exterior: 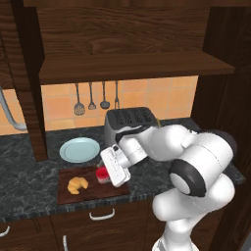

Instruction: From the different types of pastries on the counter, select a croissant and place it on the cutting board. Then retrieve a jar of jam from the cabinet and place it alongside the croissant on the cutting board.

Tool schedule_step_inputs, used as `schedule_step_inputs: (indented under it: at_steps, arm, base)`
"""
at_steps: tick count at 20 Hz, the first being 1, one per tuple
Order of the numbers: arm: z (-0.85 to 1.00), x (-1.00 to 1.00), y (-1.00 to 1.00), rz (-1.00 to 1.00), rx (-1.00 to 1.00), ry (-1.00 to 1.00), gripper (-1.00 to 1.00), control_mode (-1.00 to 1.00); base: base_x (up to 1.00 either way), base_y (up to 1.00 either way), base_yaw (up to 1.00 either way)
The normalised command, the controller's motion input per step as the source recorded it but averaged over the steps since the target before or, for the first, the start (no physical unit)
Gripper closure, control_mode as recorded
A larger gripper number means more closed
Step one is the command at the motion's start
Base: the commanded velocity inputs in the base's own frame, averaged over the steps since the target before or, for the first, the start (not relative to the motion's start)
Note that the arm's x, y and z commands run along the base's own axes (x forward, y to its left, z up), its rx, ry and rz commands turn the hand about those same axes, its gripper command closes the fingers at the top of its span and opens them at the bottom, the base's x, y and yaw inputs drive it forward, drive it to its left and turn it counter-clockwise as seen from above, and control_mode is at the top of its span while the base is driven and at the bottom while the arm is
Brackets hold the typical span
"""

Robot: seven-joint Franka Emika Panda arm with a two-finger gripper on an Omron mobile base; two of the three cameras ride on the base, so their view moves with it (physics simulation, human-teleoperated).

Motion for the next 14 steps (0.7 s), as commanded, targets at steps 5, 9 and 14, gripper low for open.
schedule_step_inputs:
  at_steps: [5, 9, 14]
  arm:
    - [0.58, -0.11, 0.00, 0.00, 0.00, 0.00, -1.00, -1.00]
    - [-0.01, 0.02, 0.00, 0.00, 0.00, 0.00, -1.00, -1.00]
    - [-0.28, 0.10, 0.00, 0.01, 0.00, 0.00, -1.00, -1.00]
  base:
    - [0.00, 0.00, 0.00]
    - [0.00, 0.00, 0.00]
    - [0.00, 0.00, 0.00]
